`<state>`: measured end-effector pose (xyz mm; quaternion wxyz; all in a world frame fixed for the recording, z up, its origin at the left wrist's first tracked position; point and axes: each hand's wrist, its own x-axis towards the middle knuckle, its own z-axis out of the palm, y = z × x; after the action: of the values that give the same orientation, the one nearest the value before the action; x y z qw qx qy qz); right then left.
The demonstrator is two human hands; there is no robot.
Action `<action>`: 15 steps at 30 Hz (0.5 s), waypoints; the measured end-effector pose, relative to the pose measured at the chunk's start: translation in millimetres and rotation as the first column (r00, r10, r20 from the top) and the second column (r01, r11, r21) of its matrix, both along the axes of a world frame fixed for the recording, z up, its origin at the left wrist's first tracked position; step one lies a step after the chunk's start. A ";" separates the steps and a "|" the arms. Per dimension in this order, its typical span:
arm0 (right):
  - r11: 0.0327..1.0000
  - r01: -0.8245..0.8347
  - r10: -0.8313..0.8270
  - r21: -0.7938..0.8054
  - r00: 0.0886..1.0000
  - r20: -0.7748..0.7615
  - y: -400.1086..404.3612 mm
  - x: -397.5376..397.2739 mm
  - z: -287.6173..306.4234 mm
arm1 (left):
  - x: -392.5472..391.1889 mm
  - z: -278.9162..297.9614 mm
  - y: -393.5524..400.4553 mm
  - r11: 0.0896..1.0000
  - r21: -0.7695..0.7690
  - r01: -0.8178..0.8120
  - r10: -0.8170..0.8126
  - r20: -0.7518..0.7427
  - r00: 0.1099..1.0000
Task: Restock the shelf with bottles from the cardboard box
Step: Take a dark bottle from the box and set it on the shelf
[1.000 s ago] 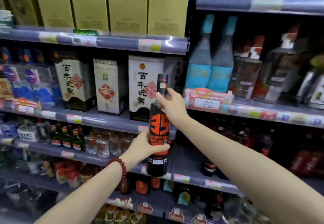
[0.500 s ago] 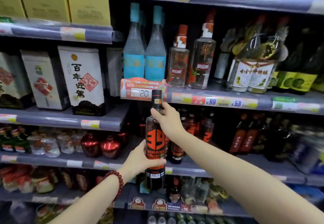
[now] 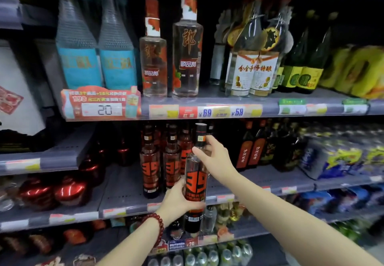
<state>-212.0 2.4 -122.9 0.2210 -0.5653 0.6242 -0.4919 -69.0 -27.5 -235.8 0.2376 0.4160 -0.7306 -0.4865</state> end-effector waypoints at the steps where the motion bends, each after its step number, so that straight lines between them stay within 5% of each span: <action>1: 1.000 -0.005 0.005 -0.009 1.000 0.000 -4.2 -8.2 -1.2 | -9.5 -1.9 -3.8 1.000 -0.015 -0.023 0.023 -0.001 1.000; 15: 0.979 -0.186 0.183 -0.079 0.982 -0.050 -69.6 -65.6 -40.3 | -85.8 -32.9 -39.9 0.873 -0.199 -0.445 0.460 0.033 0.887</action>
<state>-277.6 -67.2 -163.3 0.2287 -0.6397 0.5527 -0.4827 -154.7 -67.4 -268.7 0.3535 0.5703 -0.6639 -0.3301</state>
